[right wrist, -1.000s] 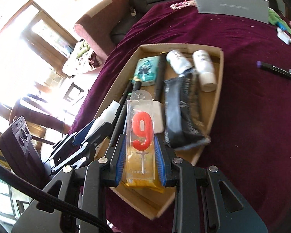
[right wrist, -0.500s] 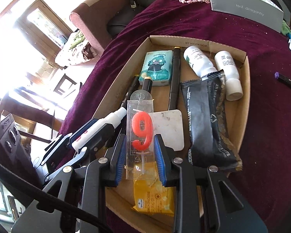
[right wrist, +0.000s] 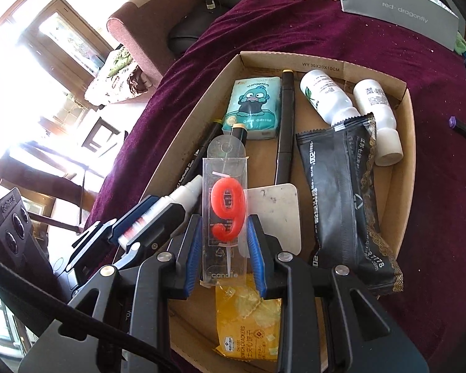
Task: Organize objects
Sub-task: 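Lower the spray bottle and candle into the tray and open both tools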
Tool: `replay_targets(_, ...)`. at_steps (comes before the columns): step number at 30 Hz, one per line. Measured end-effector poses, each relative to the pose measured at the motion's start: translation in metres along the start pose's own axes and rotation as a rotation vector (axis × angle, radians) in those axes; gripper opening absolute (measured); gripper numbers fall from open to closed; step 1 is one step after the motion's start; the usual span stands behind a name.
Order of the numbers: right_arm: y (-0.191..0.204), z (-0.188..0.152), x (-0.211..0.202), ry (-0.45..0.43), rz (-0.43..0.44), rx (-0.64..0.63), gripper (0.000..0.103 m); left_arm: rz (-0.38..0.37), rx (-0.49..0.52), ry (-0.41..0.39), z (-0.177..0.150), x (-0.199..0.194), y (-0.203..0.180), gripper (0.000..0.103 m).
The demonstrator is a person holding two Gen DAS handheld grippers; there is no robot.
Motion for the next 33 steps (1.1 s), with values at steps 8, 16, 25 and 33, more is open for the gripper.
replay_targets(8, 0.003, 0.001, 0.001, -0.010, 0.009, -0.003, 0.032, -0.005, -0.013, 0.011, -0.001, 0.002, 0.000, 0.027)
replay_targets(16, 0.000, 0.003, -0.019, -0.074, 0.037, 0.013, 0.055, -0.009, 0.006, -0.015, 0.006, -0.011, -0.014, 0.050)
replay_targets(25, -0.021, 0.000, -0.062, -0.203, 0.022, 0.040, 0.068, 0.134, 0.050, -0.154, 0.025, -0.046, -0.031, 0.078)
replay_targets(33, -0.045, -0.010, -0.122, -0.452, -0.205, -0.062, 0.080, 0.158, 0.032, -0.364, 0.047, -0.111, -0.046, 0.101)
Point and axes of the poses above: each gripper's, at about its wrist camera, not at the fingertips, and x roughly the way its jaws point, y to its left, z to its top, the point moved 8 cm from there along x, roughly the way its jaws point, and after that the axes turned 5 degrees about -y, right-handed, at the moved point
